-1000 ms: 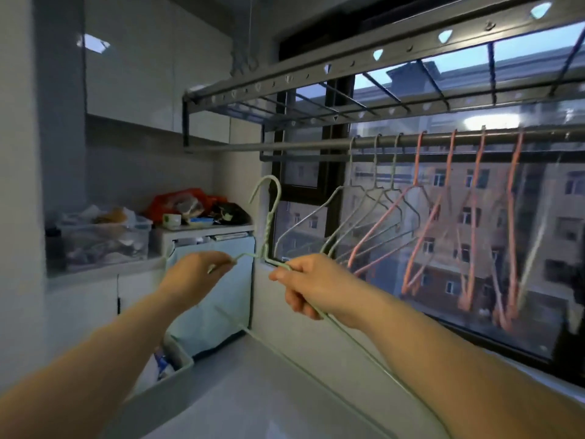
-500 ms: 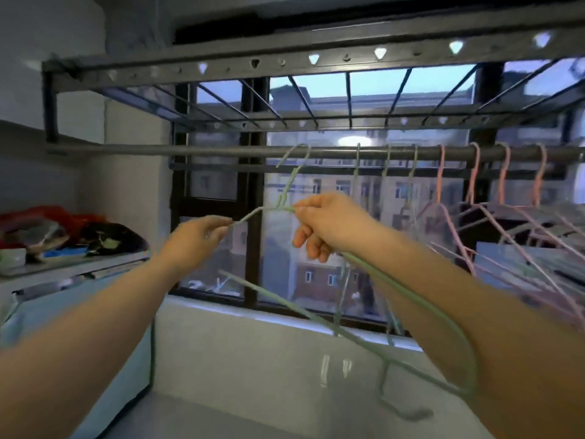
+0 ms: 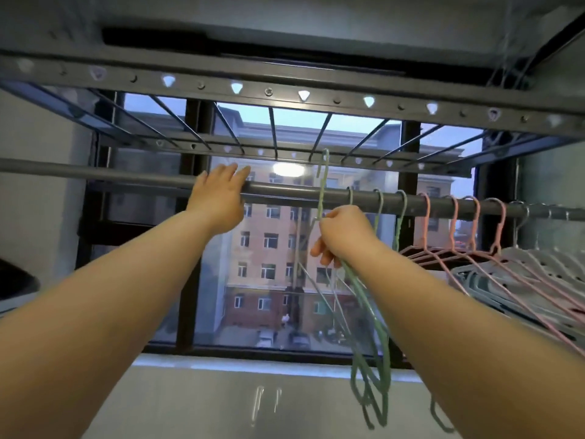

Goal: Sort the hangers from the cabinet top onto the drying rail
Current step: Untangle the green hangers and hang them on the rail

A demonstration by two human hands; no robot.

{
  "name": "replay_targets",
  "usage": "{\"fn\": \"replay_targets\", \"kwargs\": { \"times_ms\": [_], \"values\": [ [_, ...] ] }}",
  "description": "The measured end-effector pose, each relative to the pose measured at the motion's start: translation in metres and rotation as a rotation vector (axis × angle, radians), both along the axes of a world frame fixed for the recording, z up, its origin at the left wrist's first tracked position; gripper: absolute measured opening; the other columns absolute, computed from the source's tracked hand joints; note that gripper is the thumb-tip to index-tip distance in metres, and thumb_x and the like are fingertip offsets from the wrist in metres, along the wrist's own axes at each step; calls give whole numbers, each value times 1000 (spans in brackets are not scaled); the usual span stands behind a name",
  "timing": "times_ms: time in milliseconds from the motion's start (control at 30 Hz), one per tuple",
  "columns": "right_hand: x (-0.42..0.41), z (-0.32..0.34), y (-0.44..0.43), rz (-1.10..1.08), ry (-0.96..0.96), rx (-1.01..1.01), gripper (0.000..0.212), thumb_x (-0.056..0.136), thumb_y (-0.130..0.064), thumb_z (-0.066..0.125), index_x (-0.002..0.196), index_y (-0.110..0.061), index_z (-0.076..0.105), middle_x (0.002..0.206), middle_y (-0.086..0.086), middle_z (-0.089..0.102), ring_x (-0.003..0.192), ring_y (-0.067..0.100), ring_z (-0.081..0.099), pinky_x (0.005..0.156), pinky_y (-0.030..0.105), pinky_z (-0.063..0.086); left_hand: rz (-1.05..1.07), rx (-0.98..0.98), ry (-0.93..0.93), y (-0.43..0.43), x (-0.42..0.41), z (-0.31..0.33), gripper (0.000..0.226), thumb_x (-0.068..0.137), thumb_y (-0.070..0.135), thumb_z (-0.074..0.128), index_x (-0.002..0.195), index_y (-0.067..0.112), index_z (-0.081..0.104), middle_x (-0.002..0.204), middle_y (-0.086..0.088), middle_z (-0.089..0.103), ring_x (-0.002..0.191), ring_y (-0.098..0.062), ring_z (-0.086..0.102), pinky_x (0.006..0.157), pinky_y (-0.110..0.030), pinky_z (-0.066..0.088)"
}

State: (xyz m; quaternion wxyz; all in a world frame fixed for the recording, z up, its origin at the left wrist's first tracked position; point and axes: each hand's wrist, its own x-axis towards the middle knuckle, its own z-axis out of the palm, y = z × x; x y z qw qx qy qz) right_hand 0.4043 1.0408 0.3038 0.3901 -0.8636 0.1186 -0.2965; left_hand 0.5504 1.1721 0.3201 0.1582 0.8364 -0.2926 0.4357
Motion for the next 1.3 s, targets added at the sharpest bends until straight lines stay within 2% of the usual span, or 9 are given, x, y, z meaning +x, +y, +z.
{"fn": "replay_targets", "kwargs": {
  "times_ms": [233,433,500,600,733,833,967,1100,1300],
  "values": [
    [35,-14,3,-57,68,18,28,94,-4,32,118,7,44,61,13,59,43,19,48,47,28,43,-3,13,113,4,18,2,61,89,13,46,143,20,19,150,-7,25,140,-27,16,115,-49,4],
    [51,-23,5,-127,88,-37,20,91,-1,36,105,3,49,92,23,68,67,28,58,70,40,53,-46,26,96,9,24,0,62,89,14,46,144,21,18,150,-5,25,140,-25,16,115,-49,4],
    [52,-24,5,-163,103,-62,15,91,-3,37,87,2,51,91,22,68,65,28,57,63,35,51,-56,26,88,10,25,0,62,89,13,46,144,21,18,150,-5,24,140,-25,15,115,-48,3],
    [52,-24,2,-210,118,-76,26,92,-3,39,67,-1,46,78,18,65,55,27,54,53,29,45,-71,25,80,9,26,-1,61,89,11,46,143,21,19,150,-5,25,141,-24,14,115,-48,3],
    [51,-24,0,-246,142,-89,27,91,-2,42,65,-1,49,71,16,61,49,25,52,52,30,47,-66,26,71,10,28,-2,62,89,12,46,144,22,18,151,-4,24,141,-23,13,115,-48,2],
    [46,-24,-3,-282,154,-116,31,91,-2,44,60,-2,46,47,8,58,33,17,50,38,20,43,-67,22,81,8,27,-1,62,89,11,45,143,22,18,151,-4,24,141,-24,12,115,-48,2],
    [42,-26,-6,-252,120,-65,28,91,1,41,63,-1,46,61,13,58,44,22,50,52,29,46,-66,21,80,7,28,-1,62,89,11,45,143,22,19,151,-5,24,141,-24,12,115,-48,2],
    [42,-29,-11,-239,99,-37,27,91,0,40,65,-1,46,59,13,57,48,24,52,60,34,50,-67,10,63,4,32,-4,63,89,13,46,144,23,17,151,-4,23,142,-24,10,115,-48,1],
    [43,-32,-16,-250,84,-44,30,89,2,40,61,-3,44,72,17,60,49,26,51,61,33,51,-73,9,62,1,35,-5,65,88,14,48,144,22,16,152,-4,21,142,-24,8,115,-48,1]
  ]
}}
